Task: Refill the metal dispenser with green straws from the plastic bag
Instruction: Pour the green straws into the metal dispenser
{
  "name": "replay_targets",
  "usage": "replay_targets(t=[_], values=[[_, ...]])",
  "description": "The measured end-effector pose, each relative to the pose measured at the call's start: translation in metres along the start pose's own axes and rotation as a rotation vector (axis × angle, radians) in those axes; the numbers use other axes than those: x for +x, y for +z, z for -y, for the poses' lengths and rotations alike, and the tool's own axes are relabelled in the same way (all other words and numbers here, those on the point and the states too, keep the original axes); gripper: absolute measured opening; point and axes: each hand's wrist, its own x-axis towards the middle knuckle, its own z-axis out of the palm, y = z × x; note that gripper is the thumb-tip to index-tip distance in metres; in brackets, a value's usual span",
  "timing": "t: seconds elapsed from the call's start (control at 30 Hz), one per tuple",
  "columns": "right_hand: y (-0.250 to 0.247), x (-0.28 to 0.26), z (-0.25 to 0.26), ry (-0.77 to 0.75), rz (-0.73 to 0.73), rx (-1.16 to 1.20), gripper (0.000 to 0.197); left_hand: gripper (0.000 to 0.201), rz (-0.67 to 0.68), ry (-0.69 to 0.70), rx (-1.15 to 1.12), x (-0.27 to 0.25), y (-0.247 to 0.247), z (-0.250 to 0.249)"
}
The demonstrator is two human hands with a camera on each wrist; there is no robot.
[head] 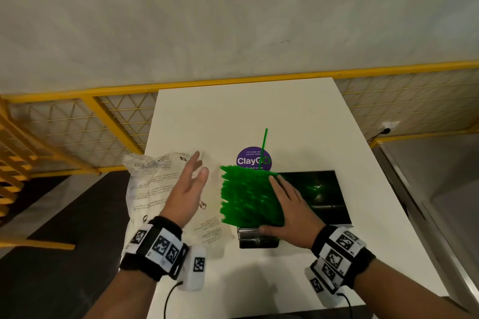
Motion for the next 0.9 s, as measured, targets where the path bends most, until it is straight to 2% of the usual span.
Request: replay_targets(t=[0.1, 0.17, 0.23, 0.37, 0.53, 0.8, 0.9], values=[[0.001, -0.002, 0.002, -0.036, -0.080, -0.001, 0.109, 0.071, 0.054, 0.123, 0.170, -0.002, 0.002, -0.008], [0.003, 0.000, 0.005, -0.018, -0.025, -0.061, 0.104, 0.077, 0.137, 0.167, 0.319, -0.003, 0.022, -0.012], [0.006, 0.003, 0.010, 0.006, 0.018, -0.115, 0.104, 0.079, 0.162, 0.161, 0.343, -0.001, 0.045, -0.008], [0.003, 0.008, 0.016, 0.021, 0.008, -0.126, 0.094, 0.071, 0.041, 0.138, 0.297, 0.003, 0.069, 0.005], [-0.013, 0.016, 0.018, -0.073, -0.020, -0.141, 0.081, 0.059, -0.067, 0.145, 0.184, 0.004, 0.074, 0.014], [-0.016, 0.015, 0.025, -0.136, -0.084, -0.228, 0.079, 0.039, -0.186, 0.176, 0.042, 0.001, 0.079, 0.022], [-0.017, 0.011, 0.027, -0.162, -0.090, -0.231, 0.078, 0.038, -0.213, 0.207, 0.001, -0.005, 0.081, 0.029]])
